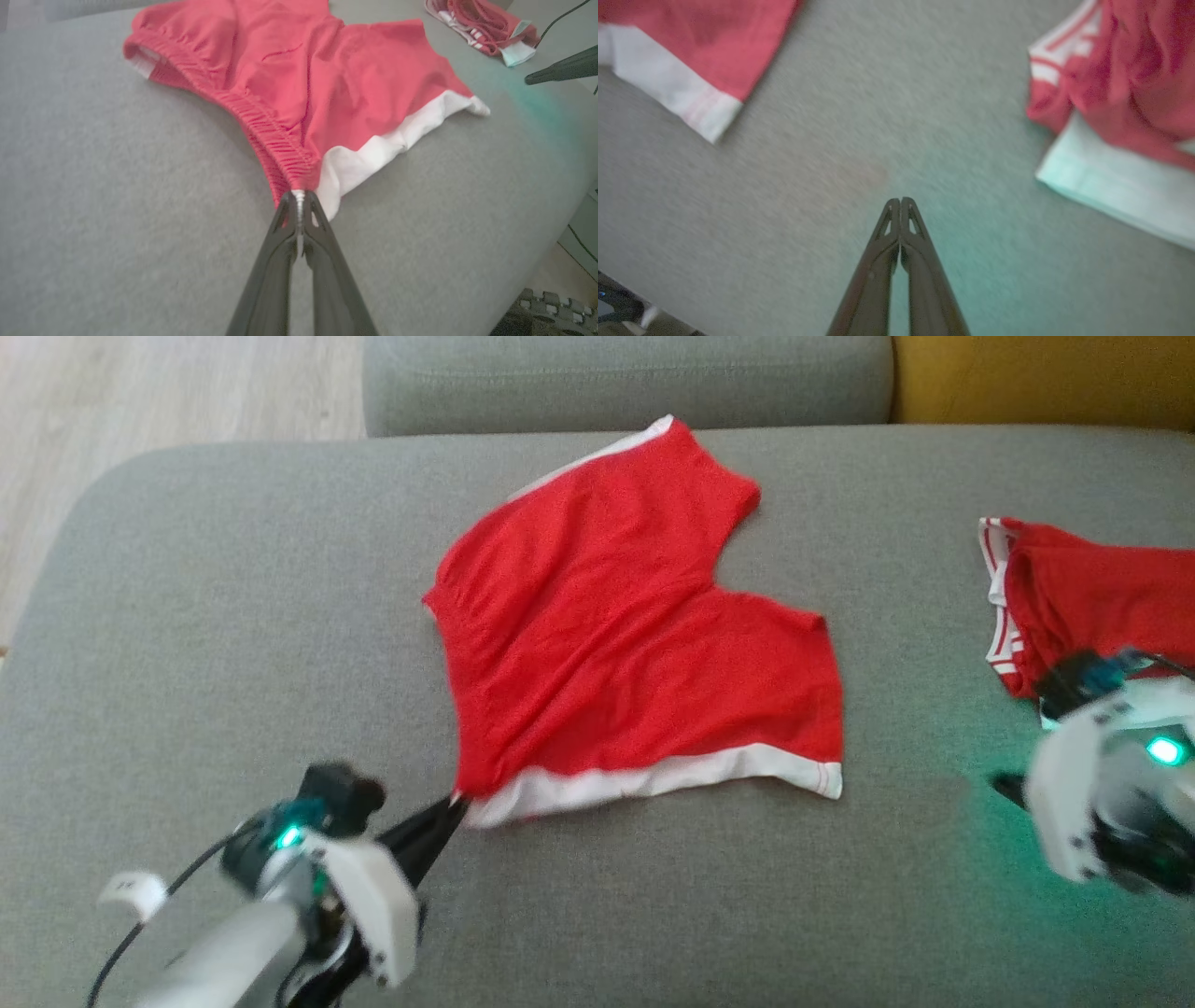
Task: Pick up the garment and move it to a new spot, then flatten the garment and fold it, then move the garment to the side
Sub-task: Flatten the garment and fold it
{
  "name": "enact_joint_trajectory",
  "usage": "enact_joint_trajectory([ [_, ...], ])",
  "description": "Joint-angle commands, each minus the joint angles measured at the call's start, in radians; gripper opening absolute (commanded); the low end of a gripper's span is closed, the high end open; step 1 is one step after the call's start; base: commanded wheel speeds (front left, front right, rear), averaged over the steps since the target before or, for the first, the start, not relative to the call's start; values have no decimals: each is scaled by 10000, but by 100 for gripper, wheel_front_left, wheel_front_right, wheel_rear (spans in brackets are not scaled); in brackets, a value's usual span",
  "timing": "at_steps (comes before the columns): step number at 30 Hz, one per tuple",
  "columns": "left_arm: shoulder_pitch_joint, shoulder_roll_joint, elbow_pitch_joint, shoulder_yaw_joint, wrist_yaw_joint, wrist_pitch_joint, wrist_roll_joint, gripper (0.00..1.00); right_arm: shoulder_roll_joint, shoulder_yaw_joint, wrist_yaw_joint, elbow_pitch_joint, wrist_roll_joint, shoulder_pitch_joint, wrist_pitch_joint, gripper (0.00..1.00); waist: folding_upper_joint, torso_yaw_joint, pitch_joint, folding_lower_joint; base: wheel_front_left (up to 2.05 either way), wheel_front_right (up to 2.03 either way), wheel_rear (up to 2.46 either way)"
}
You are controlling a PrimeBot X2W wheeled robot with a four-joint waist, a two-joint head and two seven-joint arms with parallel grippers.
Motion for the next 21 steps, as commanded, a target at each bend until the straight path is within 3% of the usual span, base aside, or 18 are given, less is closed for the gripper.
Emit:
enact_joint_trajectory([
  [1,-29,752,-514,286,34,214,-246,0,-859,56,65,-369,308,205,281,0,-1,11,-158,1,0,0,0],
  [8,816,1422,-1925,-25,11,1029,-1196,0,-1636,288,65,-1079,1138,654,1039,0,-1,77,-513,1,0,0,0],
  [11,1108,1845,-2716,0,50,1092,-1472,0,-1883,166,65,-1505,1228,765,729,0,-1,116,-639,1,0,0,0],
  [19,1087,1908,-3179,324,752,548,-1168,0,-1237,-915,65,-1491,1058,820,-1675,0,-1,174,-661,1,0,0,0],
  [20,1086,1896,-3179,365,817,483,-1159,0,-1102,-1059,65,-1426,939,838,-2059,6,-1,178,-668,1,0,0,0],
  [21,1091,1882,-3174,403,878,432,-1163,0,-966,-1215,65,-1334,806,865,-2450,100,-1,182,-672,1,0,0,0],
])
